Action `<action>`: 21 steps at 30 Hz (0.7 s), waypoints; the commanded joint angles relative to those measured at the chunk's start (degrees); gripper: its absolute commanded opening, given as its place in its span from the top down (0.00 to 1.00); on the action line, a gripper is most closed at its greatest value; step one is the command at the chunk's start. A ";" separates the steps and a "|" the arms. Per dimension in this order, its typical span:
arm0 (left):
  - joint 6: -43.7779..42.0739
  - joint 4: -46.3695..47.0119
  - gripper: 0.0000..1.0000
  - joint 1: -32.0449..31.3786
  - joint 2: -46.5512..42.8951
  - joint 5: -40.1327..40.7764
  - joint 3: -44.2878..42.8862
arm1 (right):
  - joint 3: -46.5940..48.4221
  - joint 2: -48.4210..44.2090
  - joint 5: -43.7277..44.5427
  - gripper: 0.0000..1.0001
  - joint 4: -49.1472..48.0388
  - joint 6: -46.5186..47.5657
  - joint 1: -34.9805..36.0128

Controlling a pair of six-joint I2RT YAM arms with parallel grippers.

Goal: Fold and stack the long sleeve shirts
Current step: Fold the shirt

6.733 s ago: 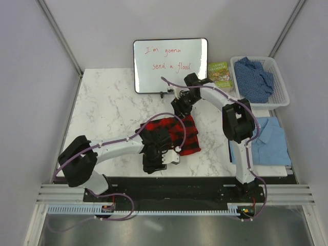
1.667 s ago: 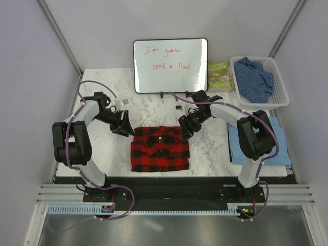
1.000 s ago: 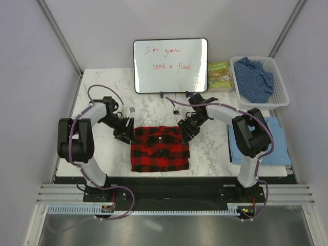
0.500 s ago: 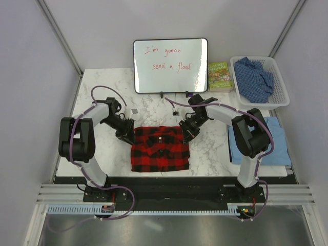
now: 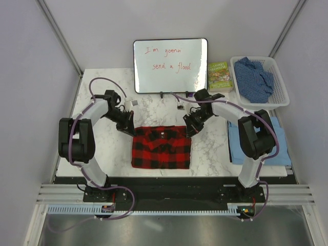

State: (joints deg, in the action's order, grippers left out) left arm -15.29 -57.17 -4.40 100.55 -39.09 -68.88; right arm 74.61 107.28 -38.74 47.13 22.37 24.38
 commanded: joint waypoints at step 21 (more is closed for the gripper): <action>3.25 11.37 0.98 -0.43 8.69 11.14 -1.60 | 4.32 7.06 9.56 1.00 -9.16 -1.89 -1.27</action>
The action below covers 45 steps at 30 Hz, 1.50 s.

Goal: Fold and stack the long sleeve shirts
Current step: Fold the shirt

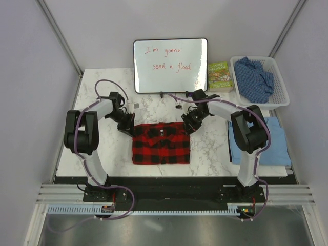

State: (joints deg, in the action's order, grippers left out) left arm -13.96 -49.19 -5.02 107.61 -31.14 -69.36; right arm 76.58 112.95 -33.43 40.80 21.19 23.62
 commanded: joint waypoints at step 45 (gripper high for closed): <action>-22.77 42.41 0.04 -59.65 -30.28 26.74 24.01 | -27.26 -27.25 -11.04 0.02 -24.79 -44.72 -13.77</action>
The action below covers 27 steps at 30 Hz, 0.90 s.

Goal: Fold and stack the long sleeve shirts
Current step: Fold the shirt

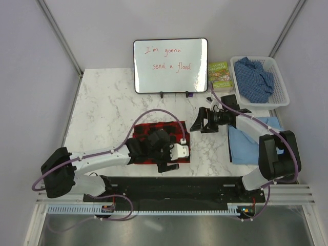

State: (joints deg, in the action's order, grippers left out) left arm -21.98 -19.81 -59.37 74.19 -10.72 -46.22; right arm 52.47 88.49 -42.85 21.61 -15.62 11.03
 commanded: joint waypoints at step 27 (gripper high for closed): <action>-12.22 16.92 0.34 -1.02 8.07 0.35 -2.64 | -13.09 4.06 -5.49 0.67 -15.28 -13.30 -3.38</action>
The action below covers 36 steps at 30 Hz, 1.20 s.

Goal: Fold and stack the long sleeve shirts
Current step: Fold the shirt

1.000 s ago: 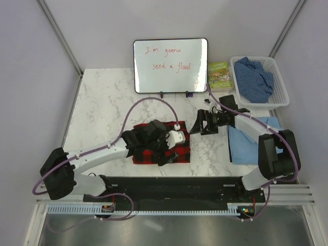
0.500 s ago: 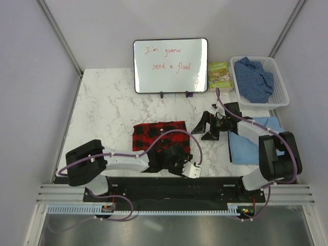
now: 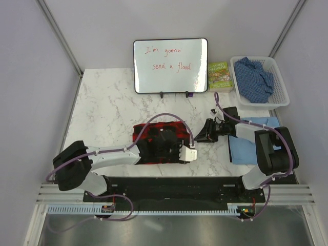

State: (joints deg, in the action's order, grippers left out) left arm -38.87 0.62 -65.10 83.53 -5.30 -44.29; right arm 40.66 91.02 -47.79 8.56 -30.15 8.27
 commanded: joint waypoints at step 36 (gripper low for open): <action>-7.09 -28.31 0.33 22.03 36.00 -29.42 -43.42 | 0.21 12.42 -6.70 0.76 -12.51 -2.10 -0.89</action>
State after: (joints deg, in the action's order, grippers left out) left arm -42.87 -27.75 -43.81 118.19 -34.57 -84.86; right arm 39.57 102.76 -52.90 -3.05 -32.38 7.68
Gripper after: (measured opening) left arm 0.659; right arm 0.240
